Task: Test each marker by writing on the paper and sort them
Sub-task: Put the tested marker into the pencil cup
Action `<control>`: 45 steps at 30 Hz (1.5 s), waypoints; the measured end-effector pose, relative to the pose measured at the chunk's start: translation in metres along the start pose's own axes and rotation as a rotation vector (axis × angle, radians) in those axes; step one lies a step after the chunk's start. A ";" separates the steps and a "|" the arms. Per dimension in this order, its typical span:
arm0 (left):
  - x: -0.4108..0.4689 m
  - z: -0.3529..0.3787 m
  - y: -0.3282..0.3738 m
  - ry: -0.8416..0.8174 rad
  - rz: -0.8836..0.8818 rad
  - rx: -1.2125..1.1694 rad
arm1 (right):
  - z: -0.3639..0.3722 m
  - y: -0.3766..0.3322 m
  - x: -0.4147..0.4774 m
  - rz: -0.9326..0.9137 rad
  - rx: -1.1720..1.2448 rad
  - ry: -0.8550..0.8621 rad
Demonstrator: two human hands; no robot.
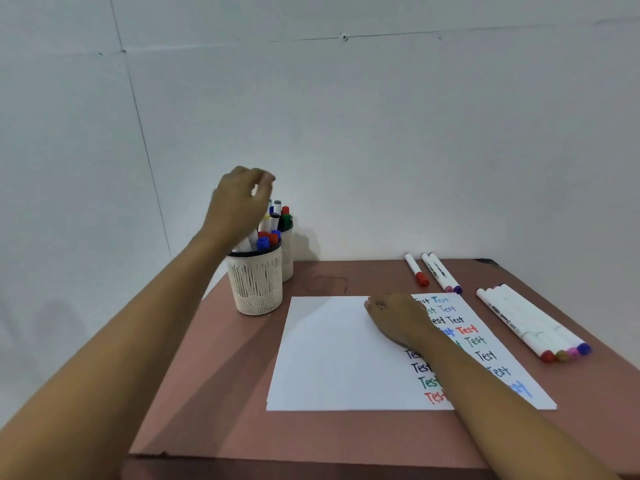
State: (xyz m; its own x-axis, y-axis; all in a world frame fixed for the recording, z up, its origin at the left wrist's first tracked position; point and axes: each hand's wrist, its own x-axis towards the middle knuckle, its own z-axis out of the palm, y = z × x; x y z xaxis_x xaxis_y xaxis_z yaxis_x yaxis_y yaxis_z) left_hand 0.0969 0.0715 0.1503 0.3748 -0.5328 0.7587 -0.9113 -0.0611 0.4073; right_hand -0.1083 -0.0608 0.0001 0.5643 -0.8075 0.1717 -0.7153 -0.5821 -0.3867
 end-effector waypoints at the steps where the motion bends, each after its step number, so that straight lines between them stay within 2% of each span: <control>1: -0.006 0.007 0.011 0.035 0.069 -0.024 | -0.002 0.000 0.000 0.016 0.014 -0.014; 3: -0.025 0.027 0.030 -0.023 0.130 -0.095 | -0.006 -0.001 0.004 0.039 0.056 -0.047; 7: -0.072 0.091 0.021 -0.514 0.054 0.009 | -0.012 0.002 0.006 0.033 0.164 -0.041; 8: -0.084 0.103 0.011 -0.600 0.040 0.063 | -0.014 0.001 0.006 0.028 0.169 -0.031; 10: -0.101 0.119 -0.002 -0.662 0.000 0.130 | -0.020 0.000 0.010 0.042 0.134 0.010; 15: -0.117 0.130 -0.010 -0.581 -0.009 0.150 | -0.033 0.014 0.034 0.106 -0.173 0.244; 19: -0.119 0.133 -0.013 -0.538 0.002 0.127 | -0.031 0.030 0.060 0.223 -0.381 0.214; 26: -0.115 0.130 -0.011 -0.575 -0.011 0.113 | -0.015 0.044 0.078 0.251 -0.416 0.195; 30: -0.112 0.127 -0.011 -0.579 -0.012 0.122 | -0.016 0.039 0.081 0.191 -0.408 0.186; 32: -0.112 0.126 -0.011 -0.560 -0.016 0.097 | -0.019 0.031 0.076 0.183 -0.354 0.220; 35: -0.108 0.124 -0.012 -0.503 0.025 0.103 | -0.024 0.015 0.063 0.245 -0.061 0.315; 37: -0.105 0.122 -0.006 -0.460 0.000 0.017 | -0.027 0.004 0.049 0.233 0.111 0.321; 41: -0.103 0.121 0.010 -0.466 -0.179 -0.246 | -0.027 -0.020 0.009 0.062 0.374 0.278; 45: -0.104 0.118 0.022 -0.542 -0.516 -0.738 | -0.018 -0.037 -0.022 -0.037 0.546 0.307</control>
State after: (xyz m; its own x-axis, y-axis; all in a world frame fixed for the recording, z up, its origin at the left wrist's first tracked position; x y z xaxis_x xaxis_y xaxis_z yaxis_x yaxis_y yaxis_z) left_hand 0.0181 0.0260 0.0203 0.3952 -0.9063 0.1500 -0.2648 0.0439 0.9633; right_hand -0.1018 -0.0231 0.0269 0.3825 -0.8253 0.4155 -0.3380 -0.5435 -0.7683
